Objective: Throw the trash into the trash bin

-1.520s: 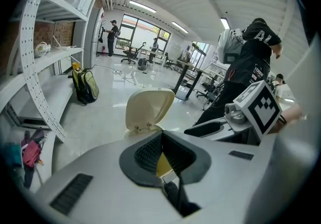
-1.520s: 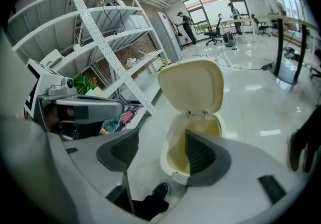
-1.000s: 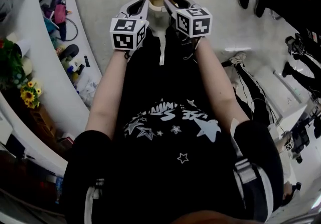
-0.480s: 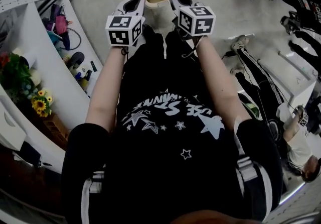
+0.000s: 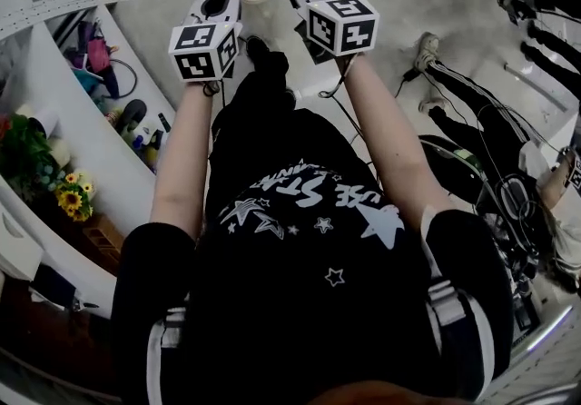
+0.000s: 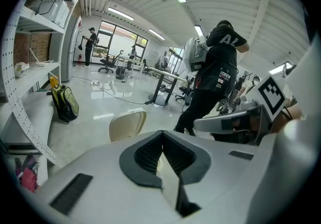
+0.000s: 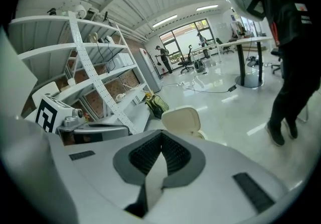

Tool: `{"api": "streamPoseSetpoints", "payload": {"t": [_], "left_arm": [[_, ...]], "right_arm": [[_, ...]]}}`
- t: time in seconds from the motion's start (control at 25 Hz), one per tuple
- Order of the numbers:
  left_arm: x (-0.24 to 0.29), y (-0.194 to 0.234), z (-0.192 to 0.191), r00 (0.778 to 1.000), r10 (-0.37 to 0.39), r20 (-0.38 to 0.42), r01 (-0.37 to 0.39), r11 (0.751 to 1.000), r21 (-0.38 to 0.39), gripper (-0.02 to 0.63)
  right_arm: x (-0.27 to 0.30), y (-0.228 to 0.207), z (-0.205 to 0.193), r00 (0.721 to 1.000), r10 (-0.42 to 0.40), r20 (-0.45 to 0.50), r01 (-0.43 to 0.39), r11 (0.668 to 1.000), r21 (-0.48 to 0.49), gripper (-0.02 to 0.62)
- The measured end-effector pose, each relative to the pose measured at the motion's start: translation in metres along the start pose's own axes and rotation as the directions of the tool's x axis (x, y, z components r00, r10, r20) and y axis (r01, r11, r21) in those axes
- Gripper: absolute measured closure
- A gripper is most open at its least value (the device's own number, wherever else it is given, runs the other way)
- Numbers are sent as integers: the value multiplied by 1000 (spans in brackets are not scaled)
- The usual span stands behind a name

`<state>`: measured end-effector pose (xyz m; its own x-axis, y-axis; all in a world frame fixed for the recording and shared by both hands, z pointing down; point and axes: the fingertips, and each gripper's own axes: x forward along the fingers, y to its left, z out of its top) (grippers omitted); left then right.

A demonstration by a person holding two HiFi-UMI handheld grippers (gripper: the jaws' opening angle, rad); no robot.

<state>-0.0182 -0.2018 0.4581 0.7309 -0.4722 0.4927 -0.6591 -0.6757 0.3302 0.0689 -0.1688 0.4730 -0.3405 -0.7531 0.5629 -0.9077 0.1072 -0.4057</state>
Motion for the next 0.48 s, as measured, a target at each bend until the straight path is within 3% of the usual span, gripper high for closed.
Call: {"api": "streamPoseSetpoints", "payload": {"t": [0.48], "left_arm": [[-78, -69, -25, 997, -26, 75, 25, 1000, 12, 594]], "right_arm": [[-103, 33, -61, 1000, -9, 20, 10, 1000, -29, 589]]}}
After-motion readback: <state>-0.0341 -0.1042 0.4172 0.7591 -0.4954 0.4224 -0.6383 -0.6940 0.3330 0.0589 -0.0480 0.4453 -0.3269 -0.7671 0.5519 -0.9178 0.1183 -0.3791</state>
